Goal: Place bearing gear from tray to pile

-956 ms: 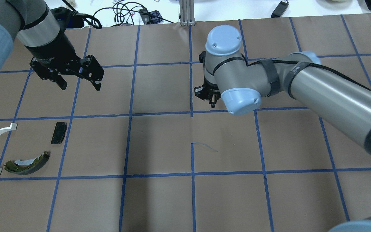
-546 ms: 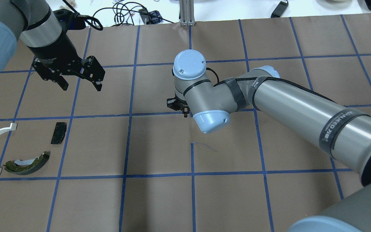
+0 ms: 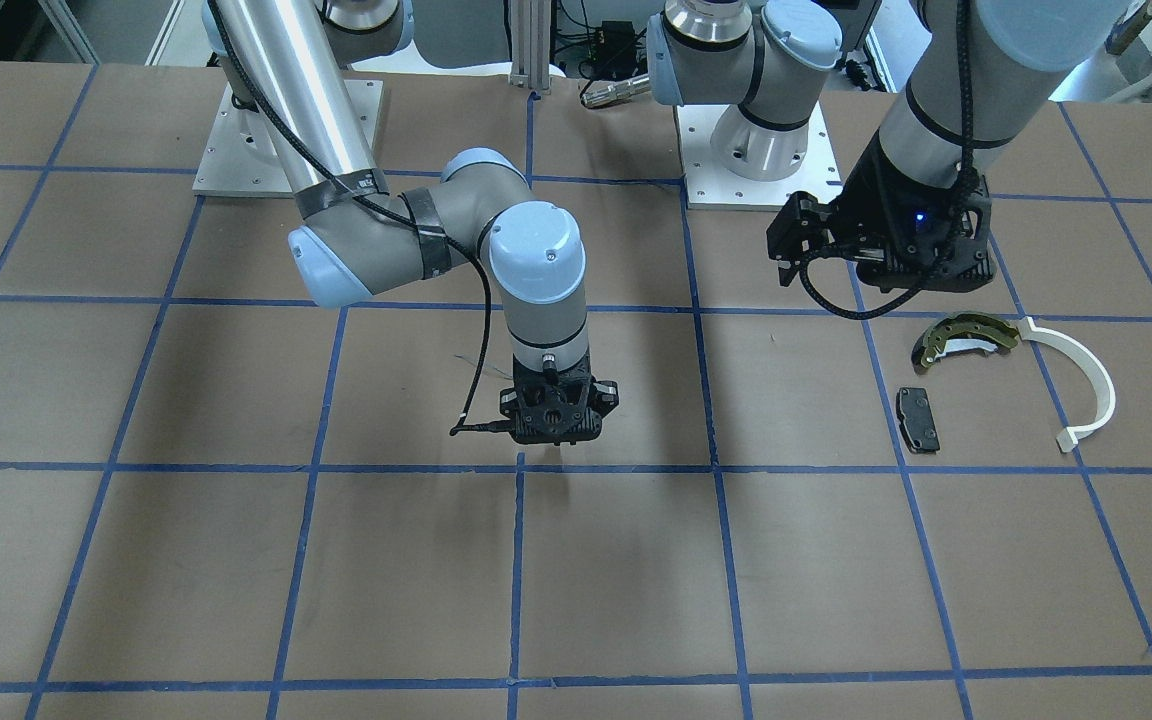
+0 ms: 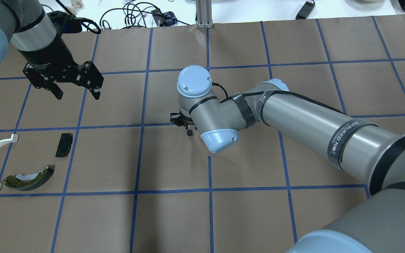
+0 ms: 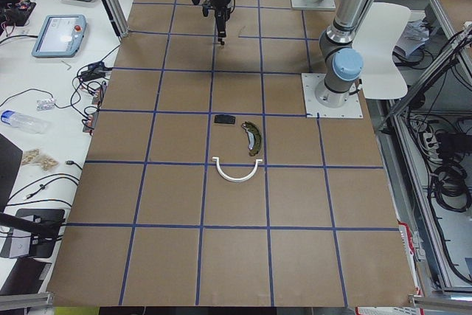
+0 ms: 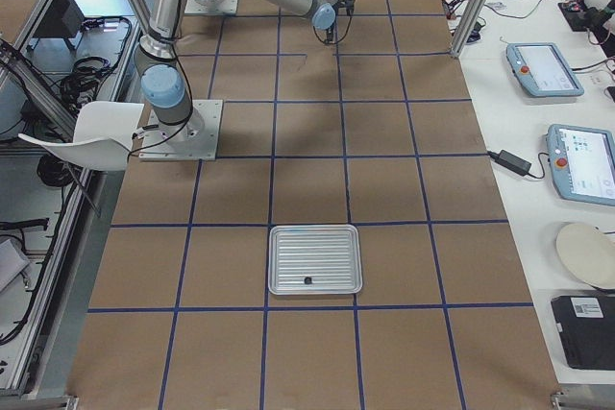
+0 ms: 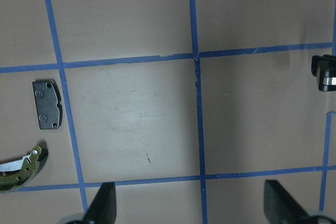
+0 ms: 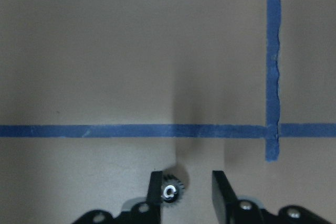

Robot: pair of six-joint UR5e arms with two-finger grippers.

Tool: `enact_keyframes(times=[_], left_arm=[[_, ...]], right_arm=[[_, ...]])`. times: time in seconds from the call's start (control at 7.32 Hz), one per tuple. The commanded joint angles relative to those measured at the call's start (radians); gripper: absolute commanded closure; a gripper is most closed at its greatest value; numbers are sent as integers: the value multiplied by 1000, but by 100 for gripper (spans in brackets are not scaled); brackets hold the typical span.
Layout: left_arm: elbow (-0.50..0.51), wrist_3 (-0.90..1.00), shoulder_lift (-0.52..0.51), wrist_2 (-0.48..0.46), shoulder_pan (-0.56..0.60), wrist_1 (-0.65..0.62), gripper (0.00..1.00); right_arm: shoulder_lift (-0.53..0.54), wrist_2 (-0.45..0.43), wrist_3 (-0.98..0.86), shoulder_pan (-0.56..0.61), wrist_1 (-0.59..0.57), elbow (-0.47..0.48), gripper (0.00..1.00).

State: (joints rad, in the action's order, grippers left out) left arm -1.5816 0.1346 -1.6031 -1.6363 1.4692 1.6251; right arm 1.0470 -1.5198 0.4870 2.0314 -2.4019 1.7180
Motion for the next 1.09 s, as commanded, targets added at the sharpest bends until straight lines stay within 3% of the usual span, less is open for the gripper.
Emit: enact_keyframes(times=[0.0, 0.27, 0.41, 0.68, 0.82, 0.96], left_arm=[[-1, -1, -6, -34, -3, -5, 0], [-6, -30, -62, -11, 17, -51, 0], [-33, -105, -96, 16, 75, -147, 0], [-66, -237, -180, 24, 211, -288, 0], [-66, -306, -223, 57, 262, -321, 0], [-70, -352, -275, 90, 311, -432, 0]], right_arm=[[58, -19, -153, -93, 106, -8, 0], [242, -36, -417, -390, 345, 2, 0], [295, -33, -523, -559, 407, 3, 0], [309, -43, -817, -834, 435, 5, 0], [301, -80, -1048, -952, 422, 5, 0], [291, -73, -1279, -1070, 411, -1, 0]])
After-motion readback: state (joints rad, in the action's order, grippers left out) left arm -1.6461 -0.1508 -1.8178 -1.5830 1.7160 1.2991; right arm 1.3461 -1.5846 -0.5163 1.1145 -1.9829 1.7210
